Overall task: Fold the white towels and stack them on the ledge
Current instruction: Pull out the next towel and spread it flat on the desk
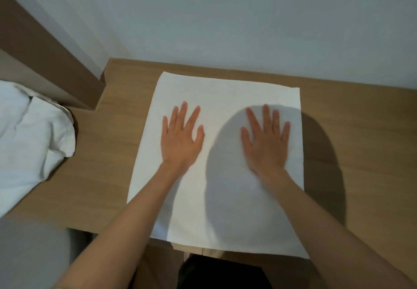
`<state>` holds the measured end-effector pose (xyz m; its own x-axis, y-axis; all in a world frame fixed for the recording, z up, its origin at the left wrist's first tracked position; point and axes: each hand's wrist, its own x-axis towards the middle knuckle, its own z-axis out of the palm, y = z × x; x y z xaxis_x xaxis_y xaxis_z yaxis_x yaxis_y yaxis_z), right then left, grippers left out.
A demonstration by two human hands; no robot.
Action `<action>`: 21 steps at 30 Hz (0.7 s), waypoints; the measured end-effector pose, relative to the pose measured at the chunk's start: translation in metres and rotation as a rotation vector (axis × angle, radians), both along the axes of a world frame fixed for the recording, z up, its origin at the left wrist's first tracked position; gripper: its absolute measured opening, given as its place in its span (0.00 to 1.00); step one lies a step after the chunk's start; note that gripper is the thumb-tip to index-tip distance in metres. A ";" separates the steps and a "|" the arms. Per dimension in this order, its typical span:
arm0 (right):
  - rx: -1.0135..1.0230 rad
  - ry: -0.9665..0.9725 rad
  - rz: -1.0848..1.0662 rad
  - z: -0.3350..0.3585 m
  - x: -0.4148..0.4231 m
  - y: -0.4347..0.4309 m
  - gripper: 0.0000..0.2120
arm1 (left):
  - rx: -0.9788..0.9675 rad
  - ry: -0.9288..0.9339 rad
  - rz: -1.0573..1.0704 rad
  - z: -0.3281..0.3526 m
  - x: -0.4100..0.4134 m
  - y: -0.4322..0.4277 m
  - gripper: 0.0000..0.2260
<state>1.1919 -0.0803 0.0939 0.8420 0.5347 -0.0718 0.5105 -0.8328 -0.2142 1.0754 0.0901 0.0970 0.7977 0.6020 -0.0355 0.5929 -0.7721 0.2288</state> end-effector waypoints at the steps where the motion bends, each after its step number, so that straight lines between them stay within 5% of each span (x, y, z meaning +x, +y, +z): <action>1: 0.001 -0.008 -0.035 -0.001 0.005 -0.008 0.25 | 0.000 0.001 0.033 -0.001 -0.005 0.008 0.23; 9: -0.138 0.111 -0.092 0.017 0.009 -0.017 0.26 | -0.084 0.086 0.078 0.012 -0.020 0.024 0.25; 13: -0.094 0.113 -0.071 0.039 -0.032 -0.005 0.26 | -0.118 -0.045 -0.012 0.031 -0.029 -0.014 0.24; 17: -0.071 0.135 -0.027 0.039 -0.103 -0.004 0.27 | -0.387 -0.107 0.041 0.030 -0.057 -0.070 0.25; 21: -0.098 0.101 -0.023 0.016 -0.153 -0.015 0.28 | -0.102 0.016 -0.059 0.008 -0.099 -0.094 0.25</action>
